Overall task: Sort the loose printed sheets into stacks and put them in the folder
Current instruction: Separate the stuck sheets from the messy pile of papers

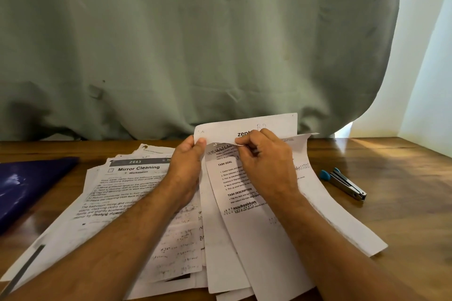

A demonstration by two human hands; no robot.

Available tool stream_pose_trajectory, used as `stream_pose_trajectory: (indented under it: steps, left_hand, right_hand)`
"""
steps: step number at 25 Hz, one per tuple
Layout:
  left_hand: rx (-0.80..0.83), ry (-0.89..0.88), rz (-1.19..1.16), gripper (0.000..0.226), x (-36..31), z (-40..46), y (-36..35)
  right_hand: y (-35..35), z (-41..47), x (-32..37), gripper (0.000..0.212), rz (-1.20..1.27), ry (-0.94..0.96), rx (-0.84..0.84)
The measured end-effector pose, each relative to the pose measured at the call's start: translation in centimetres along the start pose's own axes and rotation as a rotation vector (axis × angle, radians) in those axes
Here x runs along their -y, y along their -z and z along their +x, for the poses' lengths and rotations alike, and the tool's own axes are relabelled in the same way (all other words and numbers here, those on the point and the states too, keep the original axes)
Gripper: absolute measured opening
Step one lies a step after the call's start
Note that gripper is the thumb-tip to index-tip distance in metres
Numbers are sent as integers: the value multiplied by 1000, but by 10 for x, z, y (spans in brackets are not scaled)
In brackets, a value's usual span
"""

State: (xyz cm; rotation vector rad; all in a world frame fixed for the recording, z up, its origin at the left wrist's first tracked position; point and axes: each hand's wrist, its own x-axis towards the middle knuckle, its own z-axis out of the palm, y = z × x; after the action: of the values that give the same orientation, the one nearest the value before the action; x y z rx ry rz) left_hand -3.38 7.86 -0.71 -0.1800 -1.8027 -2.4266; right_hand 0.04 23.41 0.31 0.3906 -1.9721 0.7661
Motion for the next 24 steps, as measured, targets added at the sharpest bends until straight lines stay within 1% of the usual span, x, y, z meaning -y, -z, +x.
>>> stream_pose_trajectory:
  steps: [4, 7, 9, 11, 12, 15, 18, 19, 21, 22, 24]
  left_hand:
    - [37, -57, -31, 24, -2, 0, 0]
    - [80, -145, -65, 26, -5, -6, -6]
    - [111, -208, -100, 29, -9, -9, -10]
    - [150, -235, -103, 37, -14, -14, -15]
    - [165, -239, -97, 37, -15, -15, -16]
    - [144, -285, 4, 21, -23, -16, -18]
    - [68, -330, 88, 19, -45, -16, -15]
    - [30, -321, 92, 18, -54, -18, -13]
    - [-13, -270, 90, 16, -74, -21, -9]
    - [-14, -242, 83, 15, -83, -21, -6]
    - [-14, -196, 54, 14, -98, -21, 1]
  right_hand:
    - [4, 0, 4, 19, -66, 61, -43]
    - [10, 12, 10, 20, -66, 32, -125]
    - [13, 23, 16, 22, -101, 13, -122]
    - [15, 32, 21, 23, -151, 39, -65]
    - [15, 36, 22, 23, -175, 53, -33]
    - [16, 55, 24, 28, -228, 32, 58]
    - [19, 78, 29, 42, -177, 10, 236]
    - [21, 87, 32, 40, -143, 7, 318]
    - [25, 107, 43, 28, -67, -51, 431]
    - [26, 117, 48, 21, -43, -86, 454]
    - [23, 129, 55, 15, -48, -103, 442]
